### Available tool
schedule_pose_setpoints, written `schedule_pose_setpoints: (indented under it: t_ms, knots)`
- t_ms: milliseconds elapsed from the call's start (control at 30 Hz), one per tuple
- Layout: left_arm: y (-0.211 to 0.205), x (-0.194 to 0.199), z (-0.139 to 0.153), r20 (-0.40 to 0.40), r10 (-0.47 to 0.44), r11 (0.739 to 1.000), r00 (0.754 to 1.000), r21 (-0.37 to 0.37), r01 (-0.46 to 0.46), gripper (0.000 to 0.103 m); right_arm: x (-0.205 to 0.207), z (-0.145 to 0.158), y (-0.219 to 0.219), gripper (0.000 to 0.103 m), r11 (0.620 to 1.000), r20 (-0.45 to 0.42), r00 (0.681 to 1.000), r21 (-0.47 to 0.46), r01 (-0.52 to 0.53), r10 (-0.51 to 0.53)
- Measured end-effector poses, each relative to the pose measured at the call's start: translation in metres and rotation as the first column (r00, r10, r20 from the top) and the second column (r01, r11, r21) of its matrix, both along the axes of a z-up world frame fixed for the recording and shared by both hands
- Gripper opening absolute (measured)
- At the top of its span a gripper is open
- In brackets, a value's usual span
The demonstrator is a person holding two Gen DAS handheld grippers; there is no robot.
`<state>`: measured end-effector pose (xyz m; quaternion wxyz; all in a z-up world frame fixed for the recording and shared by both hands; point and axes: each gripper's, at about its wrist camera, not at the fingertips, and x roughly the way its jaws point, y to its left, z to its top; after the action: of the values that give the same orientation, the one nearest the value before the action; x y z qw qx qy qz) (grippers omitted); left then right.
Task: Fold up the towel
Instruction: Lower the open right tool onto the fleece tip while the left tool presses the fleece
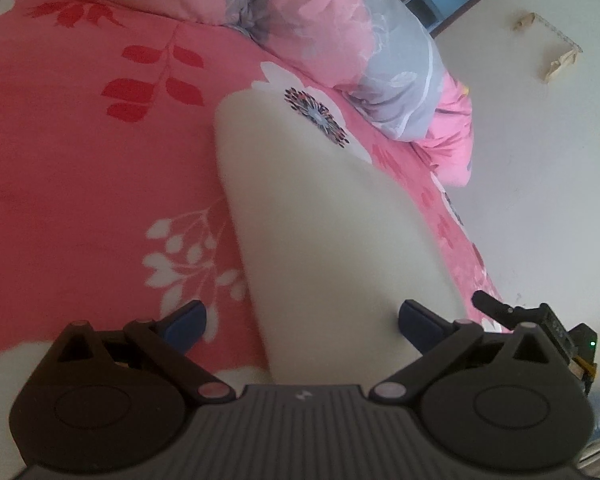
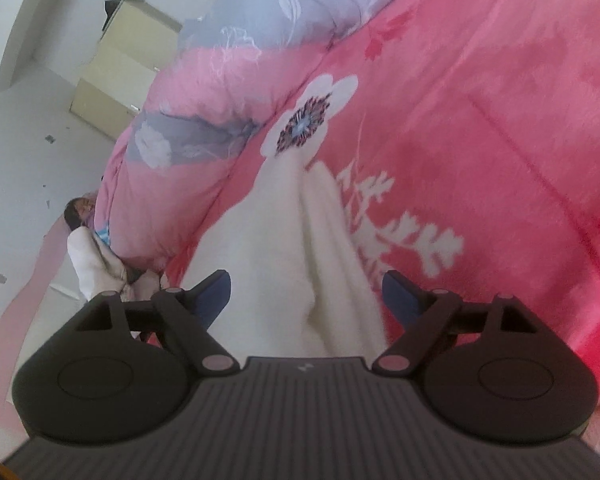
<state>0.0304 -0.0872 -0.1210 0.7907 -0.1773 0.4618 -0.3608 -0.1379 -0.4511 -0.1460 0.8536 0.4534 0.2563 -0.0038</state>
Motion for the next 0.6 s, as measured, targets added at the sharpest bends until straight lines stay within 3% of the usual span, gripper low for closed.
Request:
schedule_pose_setpoints:
  t_ms: [400,600]
  knots:
    - [-0.017,0.020,-0.012,-0.071,-0.029,0.999,0.997,-0.032,0.026,0.103,0.022,-0.013,-0.009,0.093,0.995,0.022,0.996,0.047,-0.089,0.088]
    - [-0.038,0.036,-0.012,-0.096,-0.075,0.997,0.993,0.001,0.076,0.103,0.037,-0.013,-0.012,0.096,0.989,0.017,0.990,0.047,-0.139,0.138]
